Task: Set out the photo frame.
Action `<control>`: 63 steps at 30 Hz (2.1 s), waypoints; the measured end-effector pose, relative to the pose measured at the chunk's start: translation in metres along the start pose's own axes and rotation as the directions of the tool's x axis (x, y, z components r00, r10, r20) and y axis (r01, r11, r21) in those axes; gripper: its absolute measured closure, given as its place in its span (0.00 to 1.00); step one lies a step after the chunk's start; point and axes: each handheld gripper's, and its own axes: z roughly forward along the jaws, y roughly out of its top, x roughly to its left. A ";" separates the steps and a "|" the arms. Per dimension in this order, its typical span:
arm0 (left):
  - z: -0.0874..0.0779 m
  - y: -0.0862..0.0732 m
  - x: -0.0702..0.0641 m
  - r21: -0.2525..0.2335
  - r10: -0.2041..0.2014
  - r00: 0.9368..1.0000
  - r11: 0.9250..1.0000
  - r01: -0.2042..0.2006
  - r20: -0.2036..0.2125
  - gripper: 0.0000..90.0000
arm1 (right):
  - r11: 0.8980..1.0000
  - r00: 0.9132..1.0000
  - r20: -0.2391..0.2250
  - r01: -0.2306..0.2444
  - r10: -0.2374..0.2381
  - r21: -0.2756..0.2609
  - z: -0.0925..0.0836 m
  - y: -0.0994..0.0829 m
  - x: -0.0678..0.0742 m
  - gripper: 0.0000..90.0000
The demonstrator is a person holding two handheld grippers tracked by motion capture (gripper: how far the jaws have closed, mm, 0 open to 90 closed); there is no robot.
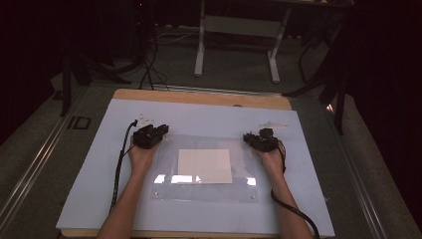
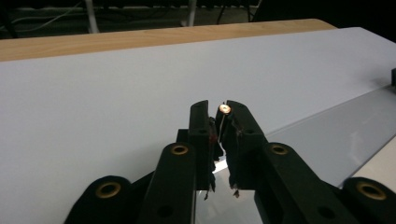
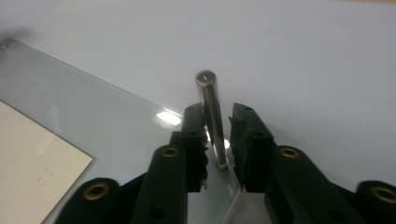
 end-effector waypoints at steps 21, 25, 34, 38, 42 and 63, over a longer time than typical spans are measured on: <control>-0.003 0.002 0.001 -0.013 -0.008 1.000 1.000 0.008 0.014 0.90 | 0.991 0.996 0.044 0.086 -0.081 -0.108 -0.017 0.006 0.009 0.92; -0.003 0.002 0.002 -0.016 -0.008 1.000 1.000 0.008 0.023 0.92 | 0.991 0.996 0.040 0.082 -0.078 -0.110 -0.018 0.006 0.009 0.93; -0.003 0.001 0.002 -0.016 -0.009 1.000 1.000 0.009 0.021 0.92 | 0.991 0.997 0.021 0.072 -0.070 -0.114 -0.019 0.005 0.007 0.93; -0.003 0.001 0.001 -0.015 -0.007 1.000 1.000 0.007 0.012 0.93 | 0.992 0.998 0.008 0.057 -0.056 -0.115 -0.019 0.005 0.005 0.93; -0.002 0.001 0.002 -0.014 -0.036 0.999 0.999 0.036 0.019 0.93 | 0.993 0.999 -0.003 0.049 -0.049 -0.109 -0.019 0.006 0.004 0.93; 0.002 0.005 0.017 0.024 -0.172 0.979 0.985 0.171 0.109 0.90 | 0.998 0.998 -0.053 -0.048 0.045 -0.048 -0.017 0.014 -0.004 0.91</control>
